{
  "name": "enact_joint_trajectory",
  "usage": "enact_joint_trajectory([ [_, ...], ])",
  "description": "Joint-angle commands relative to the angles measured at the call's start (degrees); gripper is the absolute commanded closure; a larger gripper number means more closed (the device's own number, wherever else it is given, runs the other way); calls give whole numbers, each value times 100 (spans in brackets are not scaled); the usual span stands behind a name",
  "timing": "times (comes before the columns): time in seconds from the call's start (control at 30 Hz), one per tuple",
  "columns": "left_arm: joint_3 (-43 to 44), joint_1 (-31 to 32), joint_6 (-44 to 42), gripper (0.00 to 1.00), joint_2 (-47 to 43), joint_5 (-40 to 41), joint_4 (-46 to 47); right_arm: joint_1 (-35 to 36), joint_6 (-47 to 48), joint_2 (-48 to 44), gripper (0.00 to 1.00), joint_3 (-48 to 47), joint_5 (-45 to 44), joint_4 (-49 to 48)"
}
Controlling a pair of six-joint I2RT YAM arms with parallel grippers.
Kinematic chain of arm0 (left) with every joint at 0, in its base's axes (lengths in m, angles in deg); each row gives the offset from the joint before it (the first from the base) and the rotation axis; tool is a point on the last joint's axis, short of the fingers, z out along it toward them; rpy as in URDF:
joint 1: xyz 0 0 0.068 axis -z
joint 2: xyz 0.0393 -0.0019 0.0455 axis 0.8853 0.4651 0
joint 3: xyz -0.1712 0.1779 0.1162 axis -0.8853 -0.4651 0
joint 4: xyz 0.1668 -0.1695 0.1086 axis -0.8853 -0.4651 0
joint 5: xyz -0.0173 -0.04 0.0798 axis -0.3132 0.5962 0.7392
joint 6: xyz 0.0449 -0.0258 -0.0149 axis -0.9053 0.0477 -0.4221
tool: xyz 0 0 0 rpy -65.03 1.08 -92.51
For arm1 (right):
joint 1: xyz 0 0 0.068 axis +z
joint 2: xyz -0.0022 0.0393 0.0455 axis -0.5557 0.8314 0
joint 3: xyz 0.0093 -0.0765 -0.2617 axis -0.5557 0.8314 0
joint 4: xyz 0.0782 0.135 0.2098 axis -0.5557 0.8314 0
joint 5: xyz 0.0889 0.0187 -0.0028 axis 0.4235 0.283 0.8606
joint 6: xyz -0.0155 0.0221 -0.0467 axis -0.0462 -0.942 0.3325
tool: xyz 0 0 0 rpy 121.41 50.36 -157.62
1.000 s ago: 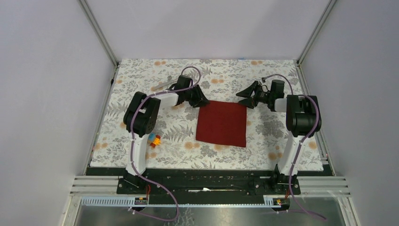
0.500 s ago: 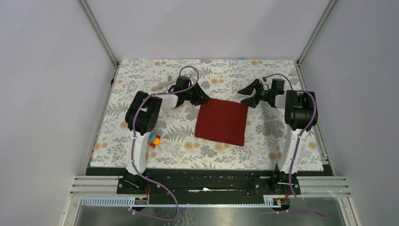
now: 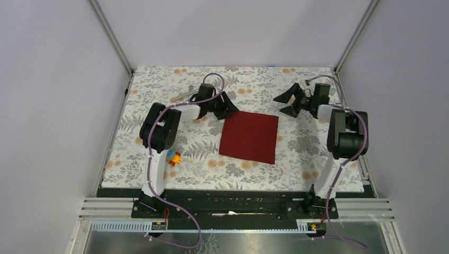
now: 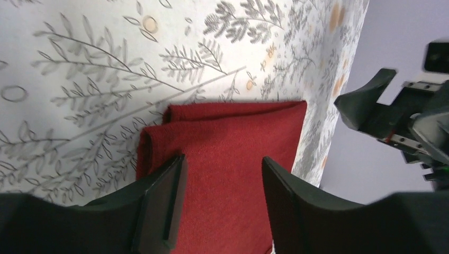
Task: Fold the napkin into a case and place the utensils inside
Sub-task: Smooth out the square-folded napkin at the center of the board.
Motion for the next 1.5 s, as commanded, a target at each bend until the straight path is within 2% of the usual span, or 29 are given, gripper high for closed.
enact_joint_trajectory([
  [0.0, 284, 72, -95, 36, -524, -292, -386, 947, 146, -297, 2, 141, 114, -90],
  [0.07, 341, 68, -135, 28, -551, -219, -389, 1224, 0, -151, 2, 269, 171, -453],
  [0.17, 403, 42, -145, 21, -411, -222, -279, 1250, -491, 222, 1, 405, 407, -1340],
  [0.37, 322, -86, -10, 7, 124, -553, 782, 1074, -710, 851, 1, 252, 684, -1807],
  [0.6, 200, -356, -146, 3, 612, 58, 627, 477, -1013, 1164, 0, 437, 811, -2260],
  [0.87, -33, -494, -188, 2, 719, 229, 563, -123, -1012, 1394, 0, 482, 786, -2249],
  [0.97, 72, -477, -391, 2, 572, 262, 252, -323, -729, 1252, 0, 450, 629, -1655],
  [1.03, 155, -426, -451, 1, 305, 172, 124, -344, -98, 848, 0, 326, 222, -579],
  [1.13, 369, -287, -510, 1, -174, 47, -212, -218, 898, -115, 0, 115, -944, 1235],
  [1.2, 417, -192, -452, 1, -562, -136, -323, 13, 1268, -756, 0, 83, -2077, 2295],
  [1.3, 275, -141, -406, 1, -1252, -221, -508, 722, 1398, -1548, 2, 361, -2797, 3085],
  [1.37, 213, -145, -535, 1, -1721, -270, -903, 1428, 1360, -2065, 8, 678, -3143, 3440],
  [1.47, -51, -145, -930, 1, -2502, -232, -1537, 2649, 1096, -2698, 17, 1266, -3355, 3422],
])
